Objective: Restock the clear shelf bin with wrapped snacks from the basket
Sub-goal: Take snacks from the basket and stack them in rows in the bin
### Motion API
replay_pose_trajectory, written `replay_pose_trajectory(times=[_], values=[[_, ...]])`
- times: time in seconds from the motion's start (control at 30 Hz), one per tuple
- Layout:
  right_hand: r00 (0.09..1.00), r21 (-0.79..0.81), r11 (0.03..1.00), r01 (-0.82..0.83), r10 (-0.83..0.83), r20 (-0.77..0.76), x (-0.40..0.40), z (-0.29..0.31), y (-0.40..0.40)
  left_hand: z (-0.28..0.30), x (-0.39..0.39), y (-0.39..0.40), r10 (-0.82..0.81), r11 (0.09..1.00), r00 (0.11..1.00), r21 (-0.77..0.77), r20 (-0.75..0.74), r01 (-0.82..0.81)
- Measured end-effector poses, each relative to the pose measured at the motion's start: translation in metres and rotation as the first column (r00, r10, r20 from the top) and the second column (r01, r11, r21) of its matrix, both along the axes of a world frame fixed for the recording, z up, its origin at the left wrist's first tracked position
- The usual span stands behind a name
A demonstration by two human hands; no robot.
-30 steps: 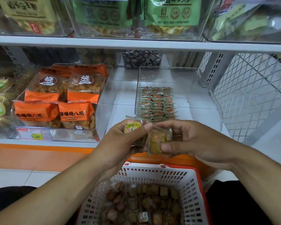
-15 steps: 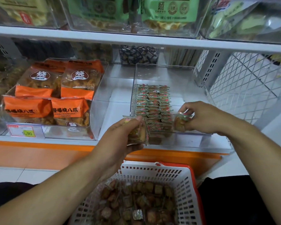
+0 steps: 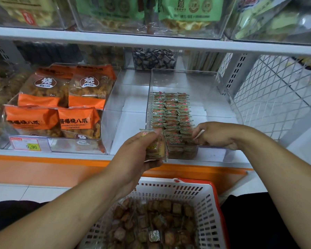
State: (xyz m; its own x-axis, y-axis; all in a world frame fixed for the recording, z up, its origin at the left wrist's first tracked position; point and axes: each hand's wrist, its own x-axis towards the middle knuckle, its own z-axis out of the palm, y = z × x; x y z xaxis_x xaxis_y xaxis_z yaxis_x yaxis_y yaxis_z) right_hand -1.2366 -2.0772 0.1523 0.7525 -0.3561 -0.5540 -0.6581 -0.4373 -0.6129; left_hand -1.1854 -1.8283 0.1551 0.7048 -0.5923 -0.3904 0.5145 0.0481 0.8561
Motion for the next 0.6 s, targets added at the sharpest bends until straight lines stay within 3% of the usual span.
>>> replay_pose_trajectory(times=[0.2,0.4,0.6], values=[[0.997,-0.063,0.996,0.065,-0.067,-0.032,0.006,-0.004,-0.001,-0.001,0.001,0.000,-0.024,1.000,1.000,0.002,0.008,0.024],[0.994,-0.008,0.994,0.105,-0.106,-0.021,0.014,-0.014,0.001,-0.001,0.002,-0.003,-0.006,1.000,1.000,0.000,-0.009,0.006],[0.999,-0.142,0.989,-0.030,0.024,-0.040,0.014,-0.006,0.007,0.007,0.002,-0.003,0.045,0.995,0.994,-0.084,-0.101,-0.054]])
